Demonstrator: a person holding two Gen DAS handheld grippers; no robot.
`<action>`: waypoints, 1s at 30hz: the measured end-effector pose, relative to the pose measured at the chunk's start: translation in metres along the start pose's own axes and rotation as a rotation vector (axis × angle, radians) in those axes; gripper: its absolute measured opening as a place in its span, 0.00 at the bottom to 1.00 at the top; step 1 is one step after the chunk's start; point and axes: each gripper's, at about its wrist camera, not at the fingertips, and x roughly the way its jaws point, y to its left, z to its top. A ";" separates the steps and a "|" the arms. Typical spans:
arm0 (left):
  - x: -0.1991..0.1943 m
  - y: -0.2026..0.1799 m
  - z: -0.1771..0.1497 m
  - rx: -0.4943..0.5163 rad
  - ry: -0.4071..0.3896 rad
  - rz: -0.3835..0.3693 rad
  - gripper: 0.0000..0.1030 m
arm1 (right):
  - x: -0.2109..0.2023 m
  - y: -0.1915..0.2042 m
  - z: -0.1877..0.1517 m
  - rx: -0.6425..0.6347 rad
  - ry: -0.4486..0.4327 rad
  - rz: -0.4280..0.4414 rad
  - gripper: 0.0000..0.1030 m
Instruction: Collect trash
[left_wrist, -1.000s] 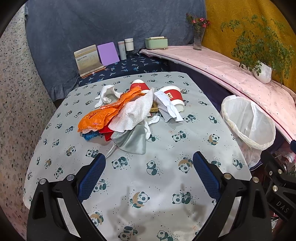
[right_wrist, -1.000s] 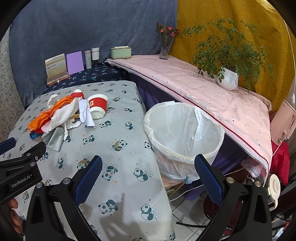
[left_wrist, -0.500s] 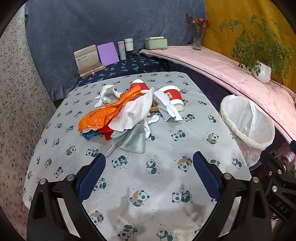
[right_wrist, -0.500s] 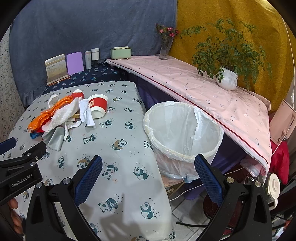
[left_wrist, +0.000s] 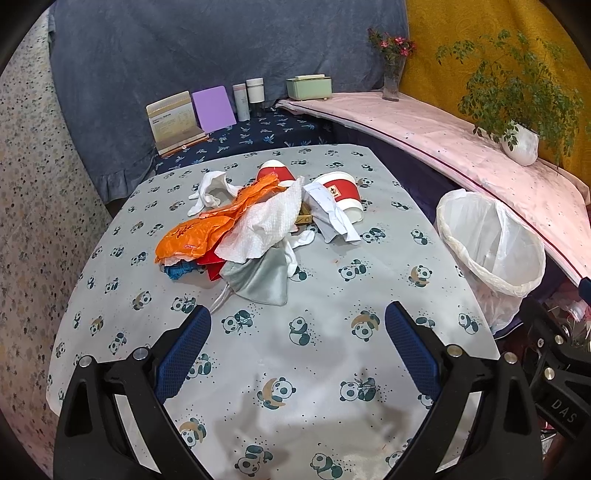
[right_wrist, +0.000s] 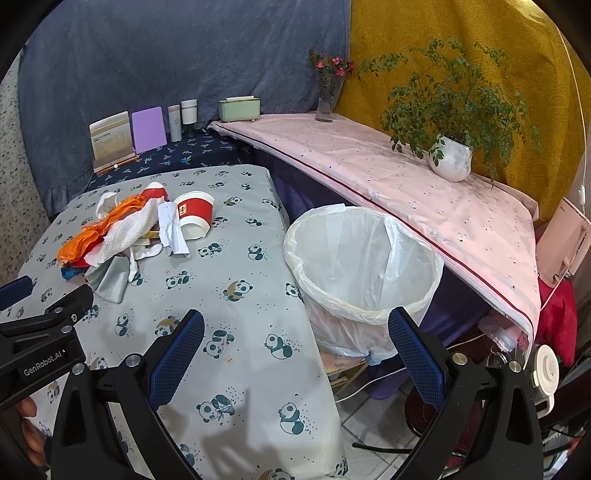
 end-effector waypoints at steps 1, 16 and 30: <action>-0.002 -0.001 0.000 0.002 0.000 -0.002 0.88 | 0.000 0.000 0.000 0.001 -0.001 -0.001 0.93; -0.011 -0.007 0.008 0.027 0.005 -0.031 0.88 | -0.017 -0.007 0.003 0.028 -0.016 -0.016 0.93; -0.010 -0.011 0.016 0.034 0.010 -0.041 0.88 | -0.018 -0.010 0.010 0.035 -0.019 -0.019 0.93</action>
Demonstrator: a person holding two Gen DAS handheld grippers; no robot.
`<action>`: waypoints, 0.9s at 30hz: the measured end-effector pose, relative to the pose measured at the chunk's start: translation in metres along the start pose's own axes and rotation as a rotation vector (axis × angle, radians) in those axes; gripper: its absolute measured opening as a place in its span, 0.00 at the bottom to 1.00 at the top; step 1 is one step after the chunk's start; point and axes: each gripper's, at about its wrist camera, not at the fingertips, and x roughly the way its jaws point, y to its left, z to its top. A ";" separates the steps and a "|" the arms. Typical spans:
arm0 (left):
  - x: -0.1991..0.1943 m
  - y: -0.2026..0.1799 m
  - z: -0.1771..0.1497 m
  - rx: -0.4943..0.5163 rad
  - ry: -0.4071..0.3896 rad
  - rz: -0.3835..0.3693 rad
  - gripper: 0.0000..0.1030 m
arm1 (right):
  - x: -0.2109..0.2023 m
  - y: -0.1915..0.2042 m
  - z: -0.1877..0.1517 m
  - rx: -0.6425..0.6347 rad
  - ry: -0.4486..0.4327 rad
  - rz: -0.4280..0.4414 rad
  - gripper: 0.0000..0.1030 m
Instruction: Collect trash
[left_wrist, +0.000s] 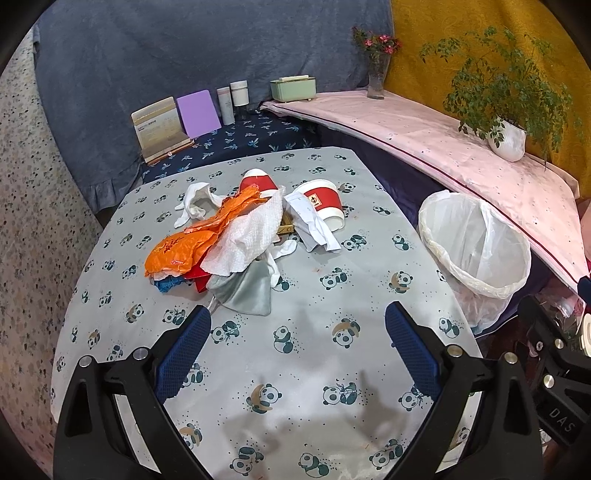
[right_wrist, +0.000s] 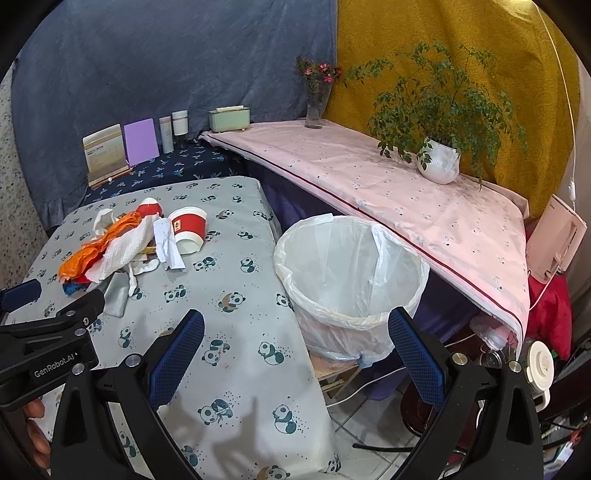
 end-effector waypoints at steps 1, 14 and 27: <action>0.000 0.000 0.001 0.001 0.000 0.002 0.88 | 0.000 0.000 0.001 0.001 0.000 0.001 0.93; 0.007 0.000 0.010 0.019 0.011 -0.004 0.88 | 0.010 0.003 0.009 0.012 0.011 0.008 0.93; 0.021 0.008 0.017 -0.017 0.016 -0.074 0.88 | 0.021 0.006 0.019 0.037 0.005 0.001 0.93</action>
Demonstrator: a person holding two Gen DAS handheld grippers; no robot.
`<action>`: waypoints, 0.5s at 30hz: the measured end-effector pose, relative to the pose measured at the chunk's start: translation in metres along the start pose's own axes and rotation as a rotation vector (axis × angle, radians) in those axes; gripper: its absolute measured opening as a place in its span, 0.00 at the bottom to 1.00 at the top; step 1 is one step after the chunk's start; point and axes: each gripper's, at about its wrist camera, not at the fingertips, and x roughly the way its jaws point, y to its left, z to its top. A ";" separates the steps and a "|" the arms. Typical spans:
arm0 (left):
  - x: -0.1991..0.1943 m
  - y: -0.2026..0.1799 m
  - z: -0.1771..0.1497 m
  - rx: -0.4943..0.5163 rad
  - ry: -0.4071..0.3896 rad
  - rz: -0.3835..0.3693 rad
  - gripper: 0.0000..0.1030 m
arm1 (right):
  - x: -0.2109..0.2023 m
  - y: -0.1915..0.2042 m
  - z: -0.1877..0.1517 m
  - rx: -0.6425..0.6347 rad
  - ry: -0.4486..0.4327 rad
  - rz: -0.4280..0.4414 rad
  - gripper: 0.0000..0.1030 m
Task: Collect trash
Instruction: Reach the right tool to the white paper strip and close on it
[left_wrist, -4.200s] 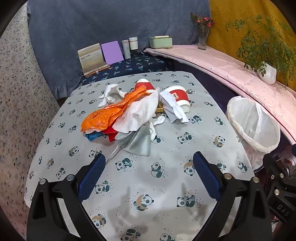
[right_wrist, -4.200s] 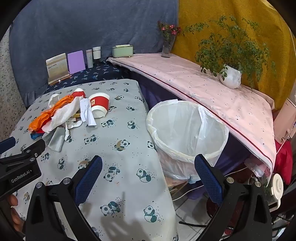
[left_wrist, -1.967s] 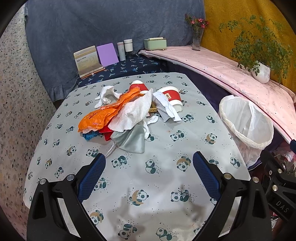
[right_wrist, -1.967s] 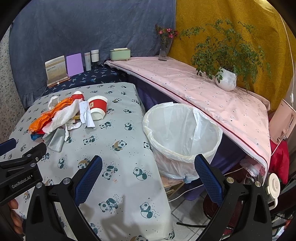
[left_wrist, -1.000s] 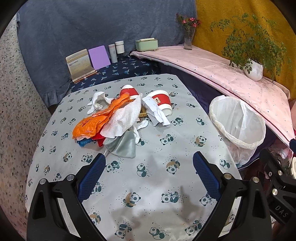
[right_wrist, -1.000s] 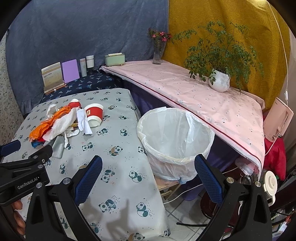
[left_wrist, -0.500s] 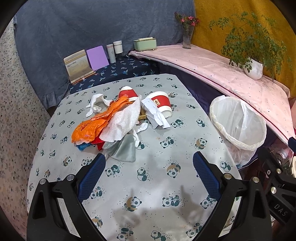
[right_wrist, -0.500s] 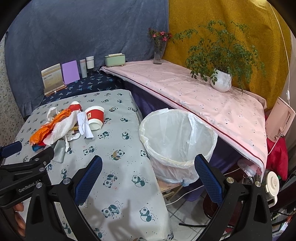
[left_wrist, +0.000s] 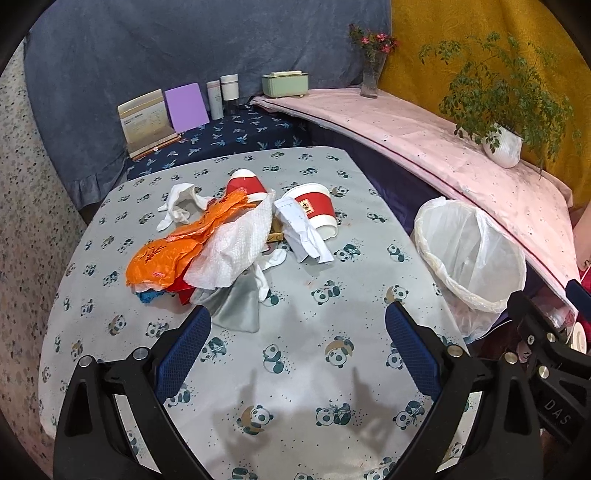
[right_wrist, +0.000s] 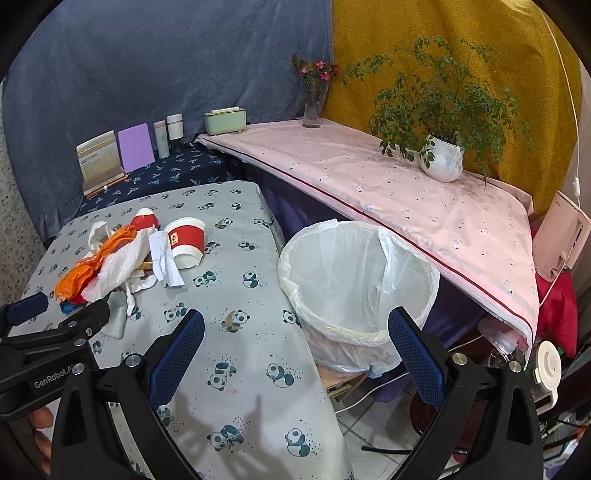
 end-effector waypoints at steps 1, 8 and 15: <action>0.001 0.001 0.001 0.000 -0.007 -0.010 0.88 | 0.001 0.000 0.001 0.004 0.000 0.000 0.93; 0.009 0.024 0.007 -0.019 -0.044 -0.011 0.88 | 0.009 0.016 0.010 0.004 -0.009 0.003 0.93; 0.035 0.079 0.010 -0.091 -0.001 0.041 0.88 | 0.034 0.055 0.020 -0.029 0.001 0.081 0.93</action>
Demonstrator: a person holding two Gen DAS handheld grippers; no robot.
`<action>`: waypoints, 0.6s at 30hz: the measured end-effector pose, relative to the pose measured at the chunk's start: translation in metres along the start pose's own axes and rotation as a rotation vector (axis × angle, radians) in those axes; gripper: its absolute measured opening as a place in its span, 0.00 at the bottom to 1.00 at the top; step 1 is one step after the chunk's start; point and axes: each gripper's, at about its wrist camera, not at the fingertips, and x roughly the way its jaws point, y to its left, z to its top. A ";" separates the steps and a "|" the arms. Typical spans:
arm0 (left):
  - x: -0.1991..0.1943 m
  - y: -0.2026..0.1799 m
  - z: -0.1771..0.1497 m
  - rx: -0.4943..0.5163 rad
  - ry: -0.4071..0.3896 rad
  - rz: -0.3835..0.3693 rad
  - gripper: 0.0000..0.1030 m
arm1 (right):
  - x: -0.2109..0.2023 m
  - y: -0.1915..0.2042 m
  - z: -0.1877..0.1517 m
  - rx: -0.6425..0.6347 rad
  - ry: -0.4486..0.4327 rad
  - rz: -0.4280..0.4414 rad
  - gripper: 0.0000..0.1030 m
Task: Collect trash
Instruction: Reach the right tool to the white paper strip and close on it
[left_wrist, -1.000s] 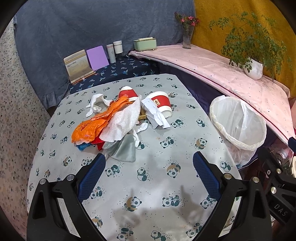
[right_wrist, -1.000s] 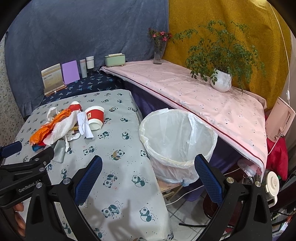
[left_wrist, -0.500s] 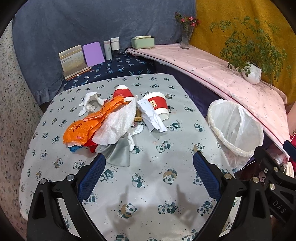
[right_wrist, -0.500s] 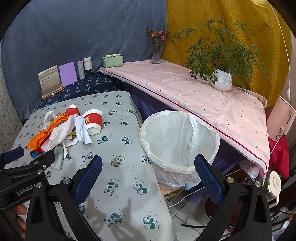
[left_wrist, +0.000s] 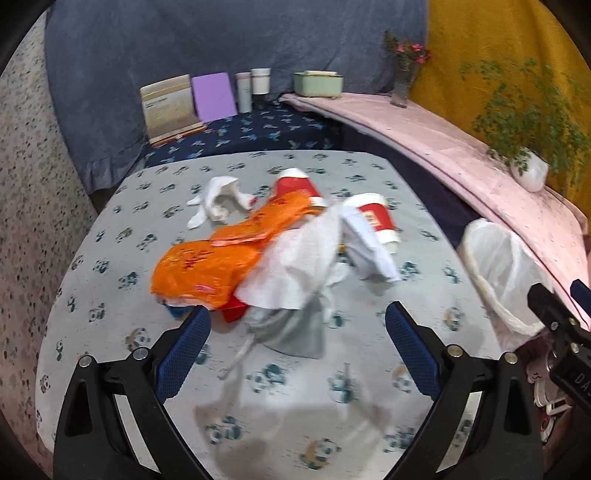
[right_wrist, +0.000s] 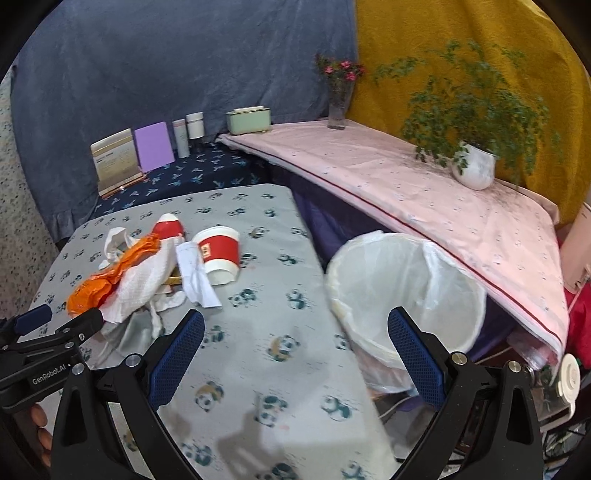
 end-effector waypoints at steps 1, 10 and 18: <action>0.005 0.009 0.001 -0.007 0.006 0.011 0.88 | 0.006 0.008 0.002 -0.009 0.003 0.015 0.93; 0.049 0.067 0.014 -0.089 0.061 0.088 0.89 | 0.055 0.061 0.015 -0.081 0.032 0.077 0.89; 0.081 0.078 0.020 -0.089 0.103 0.056 0.88 | 0.105 0.088 0.017 -0.100 0.102 0.106 0.83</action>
